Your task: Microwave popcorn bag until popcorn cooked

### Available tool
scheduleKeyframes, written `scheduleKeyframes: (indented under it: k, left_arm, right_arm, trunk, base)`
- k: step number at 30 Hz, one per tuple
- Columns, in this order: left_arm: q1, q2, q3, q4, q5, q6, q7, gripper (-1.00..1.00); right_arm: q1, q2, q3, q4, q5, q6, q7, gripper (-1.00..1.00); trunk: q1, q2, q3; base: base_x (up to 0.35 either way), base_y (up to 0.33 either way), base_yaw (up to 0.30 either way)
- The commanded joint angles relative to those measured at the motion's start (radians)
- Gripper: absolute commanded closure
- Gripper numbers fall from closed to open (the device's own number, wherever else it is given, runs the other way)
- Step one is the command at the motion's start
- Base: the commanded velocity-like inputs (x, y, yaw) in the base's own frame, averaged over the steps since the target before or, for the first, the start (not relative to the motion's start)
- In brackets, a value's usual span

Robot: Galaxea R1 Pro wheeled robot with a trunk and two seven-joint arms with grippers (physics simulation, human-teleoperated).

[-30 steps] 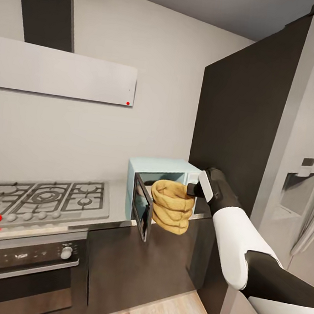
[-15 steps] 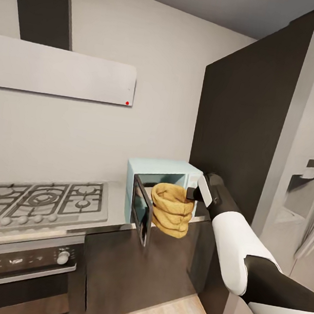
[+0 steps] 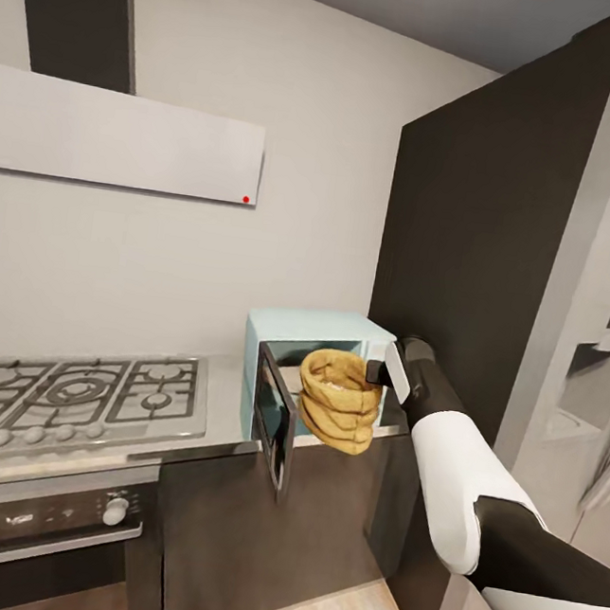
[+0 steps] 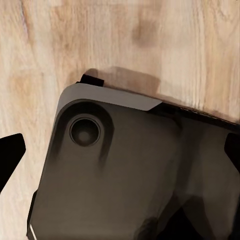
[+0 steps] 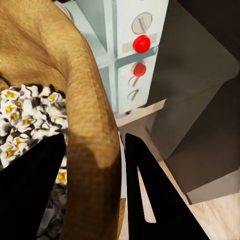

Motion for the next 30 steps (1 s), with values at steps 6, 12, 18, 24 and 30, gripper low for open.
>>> scheduleKeyframes:
  k: [6, 12, 18, 24, 30]
  left_arm:
    - [0.000, 0.001, 0.001, -0.001, 0.005, -0.002, 0.000, -1.00]
    - [0.000, 0.001, 0.001, -0.001, 0.005, -0.002, 0.000, -1.00]
    - [0.000, 0.001, 0.001, -0.002, 0.005, -0.002, 0.000, -1.00]
    - [0.000, 0.001, 0.001, -0.001, 0.005, -0.002, 0.000, -1.00]
    - [0.000, 0.001, 0.001, -0.001, 0.005, -0.002, 0.000, -1.00]
  right_arm:
    - [-0.001, 0.002, -0.005, 0.000, 0.001, 0.003, -0.002, 1.00]
    - [-0.001, 0.002, -0.005, 0.005, 0.000, 0.004, -0.002, 1.00]
    - [-0.001, 0.007, -0.004, 0.062, 0.001, 0.009, -0.002, 1.00]
    - [-0.001, 0.008, -0.005, 0.067, 0.002, 0.007, -0.001, 1.00]
    - [-0.001, 0.006, -0.006, 0.050, 0.003, 0.004, 0.024, 1.00]
  trunk:
    - [0.000, -0.001, -0.001]
    - [0.000, -0.001, -0.001]
    - [0.000, -0.001, -0.001]
    - [0.000, -0.001, -0.001]
    - [0.000, -0.001, -0.001]
  base:
    - [0.150, 0.000, 0.000]
    - [0.188, 0.000, 0.000]
    - [0.188, 0.000, 0.000]
    - [0.188, 0.000, 0.000]
    - [0.188, 0.000, 0.000]
